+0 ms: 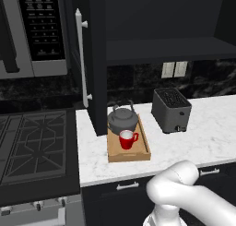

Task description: Pick the kettle from the counter and place it on the tray. Then pick the mug from the cabinet and place it on the tray. Then close the cabinet doors.

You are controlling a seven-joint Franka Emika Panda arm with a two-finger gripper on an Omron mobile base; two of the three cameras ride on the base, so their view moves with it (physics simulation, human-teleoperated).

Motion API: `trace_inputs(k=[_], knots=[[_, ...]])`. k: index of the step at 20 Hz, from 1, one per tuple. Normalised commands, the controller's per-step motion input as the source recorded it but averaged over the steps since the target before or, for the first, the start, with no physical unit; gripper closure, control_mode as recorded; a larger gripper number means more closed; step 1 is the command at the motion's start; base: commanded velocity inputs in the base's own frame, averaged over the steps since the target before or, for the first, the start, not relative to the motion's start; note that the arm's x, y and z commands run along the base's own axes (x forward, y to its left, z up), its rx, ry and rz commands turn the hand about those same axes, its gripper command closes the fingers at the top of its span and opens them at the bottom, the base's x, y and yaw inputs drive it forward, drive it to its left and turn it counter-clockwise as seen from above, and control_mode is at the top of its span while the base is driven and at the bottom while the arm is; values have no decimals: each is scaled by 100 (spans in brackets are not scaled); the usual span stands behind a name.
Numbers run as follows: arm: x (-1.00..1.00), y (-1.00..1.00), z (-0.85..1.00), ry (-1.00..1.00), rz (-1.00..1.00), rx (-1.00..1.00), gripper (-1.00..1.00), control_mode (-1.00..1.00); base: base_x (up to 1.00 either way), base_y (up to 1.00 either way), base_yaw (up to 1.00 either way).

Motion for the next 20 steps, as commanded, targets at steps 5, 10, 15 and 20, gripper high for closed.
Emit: trace_inputs(k=[5,10,15,20], knots=[[-23,-31,11,-3,0,-9,-100,-100,0,0,0],[-22,-15,12,0,0,-11,-100,-100,0,0,0],[-18,-1,16,-3,1,-16,-100,-100,0,0,0],[-7,4,23,-12,8,-20,-100,-100,0,0,0]])
